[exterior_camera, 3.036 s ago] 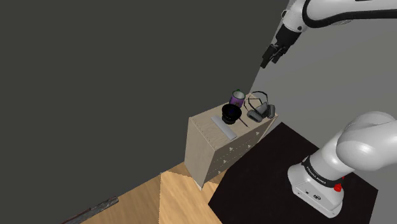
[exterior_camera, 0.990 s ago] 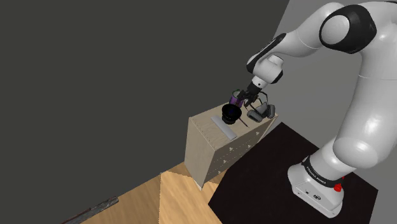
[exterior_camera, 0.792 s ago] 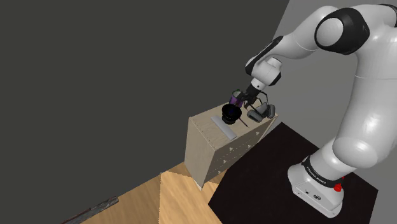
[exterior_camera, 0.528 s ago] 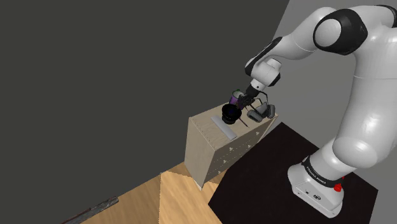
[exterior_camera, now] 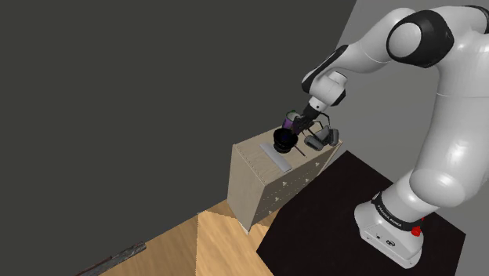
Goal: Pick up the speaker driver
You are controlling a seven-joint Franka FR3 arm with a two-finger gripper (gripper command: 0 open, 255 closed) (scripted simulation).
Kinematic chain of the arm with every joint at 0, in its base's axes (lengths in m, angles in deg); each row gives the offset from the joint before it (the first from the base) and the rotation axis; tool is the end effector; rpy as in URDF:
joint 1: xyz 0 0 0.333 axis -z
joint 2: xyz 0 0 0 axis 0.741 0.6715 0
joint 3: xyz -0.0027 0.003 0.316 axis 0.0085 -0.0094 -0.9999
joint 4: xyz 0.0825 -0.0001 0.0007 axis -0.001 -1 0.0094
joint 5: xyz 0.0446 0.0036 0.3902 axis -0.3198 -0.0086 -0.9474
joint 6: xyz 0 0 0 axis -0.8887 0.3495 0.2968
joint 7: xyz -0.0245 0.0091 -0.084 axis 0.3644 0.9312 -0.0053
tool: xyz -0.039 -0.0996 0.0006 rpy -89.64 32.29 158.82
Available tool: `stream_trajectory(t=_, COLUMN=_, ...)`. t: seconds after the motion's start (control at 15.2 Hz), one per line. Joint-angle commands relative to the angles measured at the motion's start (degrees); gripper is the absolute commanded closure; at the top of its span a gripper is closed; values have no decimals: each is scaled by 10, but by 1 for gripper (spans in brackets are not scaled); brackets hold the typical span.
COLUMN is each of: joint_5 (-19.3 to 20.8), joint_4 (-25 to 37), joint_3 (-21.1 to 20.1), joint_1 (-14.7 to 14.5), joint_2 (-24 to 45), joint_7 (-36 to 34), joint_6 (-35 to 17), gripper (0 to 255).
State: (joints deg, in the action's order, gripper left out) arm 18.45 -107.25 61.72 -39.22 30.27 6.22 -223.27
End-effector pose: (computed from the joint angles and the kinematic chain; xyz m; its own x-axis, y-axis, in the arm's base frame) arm 0.4760 -0.2057 0.1316 0.9480 -0.3169 -0.0281 -0.3018 -0.8676 -0.3952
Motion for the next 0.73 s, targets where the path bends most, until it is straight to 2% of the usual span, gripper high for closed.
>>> stream_trajectory(t=0.0, joint_5=8, joint_4=-5, joint_3=5, joint_1=-3, joint_2=-12, joint_7=-8, joint_6=5, gripper=255)
stream_trajectory(t=0.66, joint_5=67, joint_4=-27, joint_3=33, joint_1=-22, joint_2=-87, joint_7=-64, joint_6=41, gripper=255)
